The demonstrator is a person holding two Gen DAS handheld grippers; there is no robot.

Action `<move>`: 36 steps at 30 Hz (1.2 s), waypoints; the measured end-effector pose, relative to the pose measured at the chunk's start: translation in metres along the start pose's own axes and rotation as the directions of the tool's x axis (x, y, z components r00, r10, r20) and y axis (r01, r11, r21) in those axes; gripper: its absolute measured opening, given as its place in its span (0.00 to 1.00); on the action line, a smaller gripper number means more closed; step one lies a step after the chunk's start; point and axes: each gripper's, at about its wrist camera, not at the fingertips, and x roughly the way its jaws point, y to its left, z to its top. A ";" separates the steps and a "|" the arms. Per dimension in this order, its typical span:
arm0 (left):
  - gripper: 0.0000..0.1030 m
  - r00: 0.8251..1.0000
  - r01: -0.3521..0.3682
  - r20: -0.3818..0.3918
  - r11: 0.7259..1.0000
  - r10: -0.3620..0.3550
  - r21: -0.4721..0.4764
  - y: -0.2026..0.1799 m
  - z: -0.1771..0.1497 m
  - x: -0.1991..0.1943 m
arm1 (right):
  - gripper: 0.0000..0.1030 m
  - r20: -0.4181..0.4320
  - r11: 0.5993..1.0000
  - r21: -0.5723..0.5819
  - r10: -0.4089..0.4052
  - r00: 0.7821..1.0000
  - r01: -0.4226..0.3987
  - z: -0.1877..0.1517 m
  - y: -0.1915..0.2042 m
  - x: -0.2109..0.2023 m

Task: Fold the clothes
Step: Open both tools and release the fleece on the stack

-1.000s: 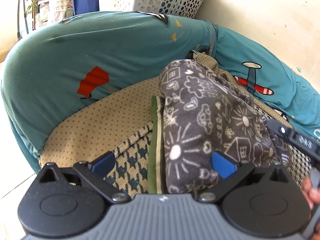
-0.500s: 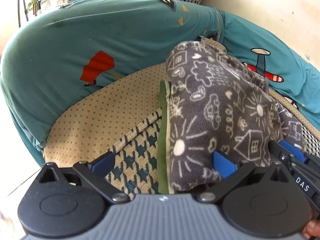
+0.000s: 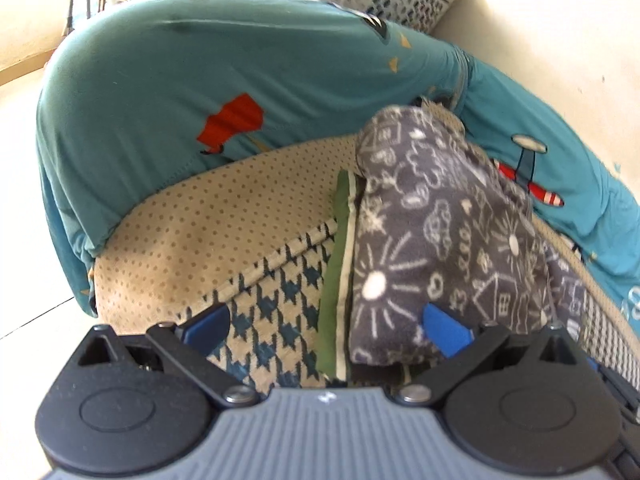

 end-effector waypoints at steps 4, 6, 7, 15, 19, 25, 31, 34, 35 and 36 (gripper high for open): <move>1.00 0.999 -0.027 -0.030 0.999 0.028 0.040 -0.008 -0.003 0.006 | 0.42 -0.069 1.000 -0.001 -0.026 0.997 0.026 -0.008 0.000 0.017; 1.00 0.998 -0.043 -0.048 0.997 0.046 0.064 -0.012 -0.005 0.009 | 0.43 -0.064 0.999 0.015 -0.029 0.998 0.030 -0.010 0.000 0.016; 1.00 0.997 -0.050 -0.060 0.996 0.055 0.073 -0.013 -0.006 0.012 | 0.43 -0.065 0.999 0.021 -0.032 0.997 0.034 -0.010 0.001 0.015; 1.00 0.998 -0.048 -0.028 0.990 0.052 0.134 -0.032 -0.020 -0.002 | 0.58 -0.067 0.987 0.144 -0.061 0.996 0.071 -0.007 -0.007 -0.013; 1.00 0.999 -0.047 -0.001 0.984 0.048 0.170 -0.043 -0.028 -0.010 | 0.64 -0.065 0.982 0.166 -0.076 0.995 0.085 -0.008 -0.011 -0.032; 1.00 0.998 -0.056 0.021 0.978 0.052 0.201 -0.055 -0.037 -0.019 | 0.74 -0.095 0.976 0.151 -0.142 0.985 0.155 -0.011 -0.014 -0.058; 1.00 0.999 -0.040 0.022 0.972 0.036 0.230 -0.064 -0.046 -0.024 | 0.78 -0.146 0.963 0.161 -0.192 0.970 0.215 -0.015 -0.021 -0.073; 1.00 1.000 -0.020 0.010 0.976 0.018 0.215 -0.064 -0.049 -0.027 | 0.80 -0.156 0.963 0.155 -0.196 0.968 0.220 -0.014 -0.021 -0.078; 1.00 1.000 -0.013 0.007 0.978 0.012 0.208 -0.064 -0.049 -0.028 | 0.82 -0.157 0.963 0.152 -0.198 0.968 0.222 -0.014 -0.020 -0.079; 1.00 1.000 -0.008 0.005 0.979 0.007 0.202 -0.064 -0.049 -0.029 | 0.83 -0.156 0.963 0.151 -0.200 0.967 0.224 -0.015 -0.020 -0.081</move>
